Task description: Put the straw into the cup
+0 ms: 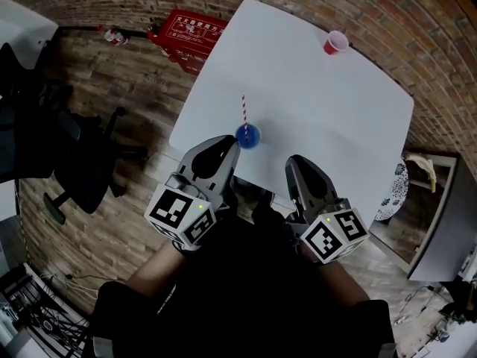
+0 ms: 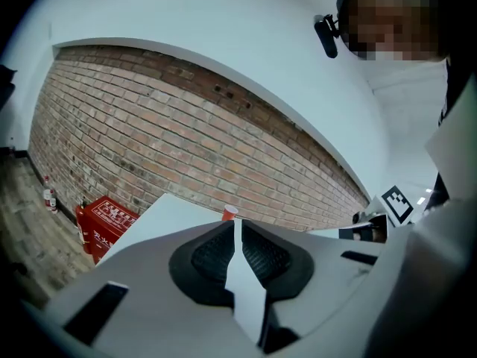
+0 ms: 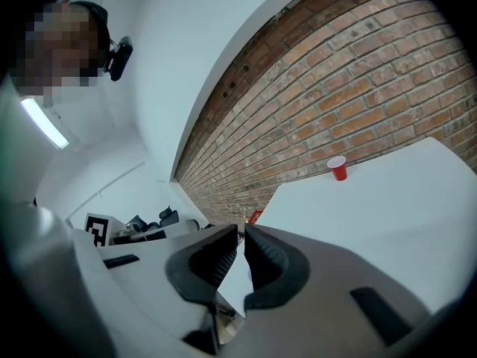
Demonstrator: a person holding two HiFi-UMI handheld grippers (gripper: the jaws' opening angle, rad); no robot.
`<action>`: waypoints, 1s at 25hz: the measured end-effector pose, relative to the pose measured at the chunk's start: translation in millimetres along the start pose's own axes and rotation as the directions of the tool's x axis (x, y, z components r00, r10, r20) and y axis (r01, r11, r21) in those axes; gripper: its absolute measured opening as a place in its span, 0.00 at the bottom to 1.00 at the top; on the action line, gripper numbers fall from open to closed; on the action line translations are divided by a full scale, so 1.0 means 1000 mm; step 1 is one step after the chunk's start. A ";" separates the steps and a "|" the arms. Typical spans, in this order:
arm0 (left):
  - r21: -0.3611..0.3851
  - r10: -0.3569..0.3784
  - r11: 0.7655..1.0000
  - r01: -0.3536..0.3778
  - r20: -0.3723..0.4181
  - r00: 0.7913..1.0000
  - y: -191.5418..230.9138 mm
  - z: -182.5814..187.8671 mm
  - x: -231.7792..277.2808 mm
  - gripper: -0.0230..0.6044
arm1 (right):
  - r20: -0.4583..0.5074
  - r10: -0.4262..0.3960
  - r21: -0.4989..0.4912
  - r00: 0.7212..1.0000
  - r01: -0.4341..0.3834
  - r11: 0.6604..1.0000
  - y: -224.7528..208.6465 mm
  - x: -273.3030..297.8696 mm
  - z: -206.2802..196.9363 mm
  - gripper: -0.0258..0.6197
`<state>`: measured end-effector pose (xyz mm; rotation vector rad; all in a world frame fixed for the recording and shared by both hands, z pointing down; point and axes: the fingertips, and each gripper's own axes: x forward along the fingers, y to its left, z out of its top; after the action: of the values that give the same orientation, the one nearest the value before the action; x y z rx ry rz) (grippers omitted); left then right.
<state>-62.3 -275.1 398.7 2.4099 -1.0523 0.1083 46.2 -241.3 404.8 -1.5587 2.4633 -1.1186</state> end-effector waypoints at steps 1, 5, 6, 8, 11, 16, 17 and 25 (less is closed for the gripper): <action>-0.006 -0.013 1.000 0.013 0.008 1.000 -0.007 0.004 -0.003 0.10 | 0.007 0.003 -0.006 1.000 -0.003 1.000 0.002 -0.002 0.003 0.12; 0.010 -0.078 0.997 0.078 0.040 0.996 -0.037 0.026 -0.012 0.10 | 0.041 0.014 -0.033 0.999 -0.013 0.999 0.011 -0.009 0.020 0.12; 0.018 -0.093 0.996 0.092 0.049 0.994 -0.043 0.032 -0.014 0.10 | 0.050 0.017 -0.041 0.999 -0.015 0.999 0.013 -0.010 0.025 0.12; 0.036 -0.116 0.993 0.114 0.066 0.991 -0.054 0.043 -0.018 0.10 | 0.068 0.023 -0.058 0.997 -0.019 0.998 0.016 -0.012 0.035 0.12; 0.072 -0.135 0.989 0.128 0.090 0.987 -0.067 0.059 -0.025 0.10 | 0.088 0.032 -0.084 0.996 -0.025 0.996 0.022 -0.017 0.045 0.12; 0.096 -0.166 0.983 0.155 0.128 0.978 -0.086 0.080 -0.034 0.10 | 0.103 0.057 -0.147 0.993 -0.041 0.988 0.037 -0.024 0.058 0.12; 0.099 -0.173 0.982 0.161 0.132 0.976 -0.090 0.082 -0.034 0.10 | 0.112 0.068 -0.164 0.991 -0.049 0.985 0.040 -0.025 0.061 0.12; 0.132 -0.198 0.975 0.180 0.140 0.970 -0.104 0.086 -0.036 0.09 | 0.192 0.177 -0.330 0.965 -0.107 0.938 0.070 -0.041 0.083 0.09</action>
<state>-25.0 -232.5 271.4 2.6485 -0.8965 -0.0836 42.9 -237.4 288.6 -1.4445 2.6450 -0.5154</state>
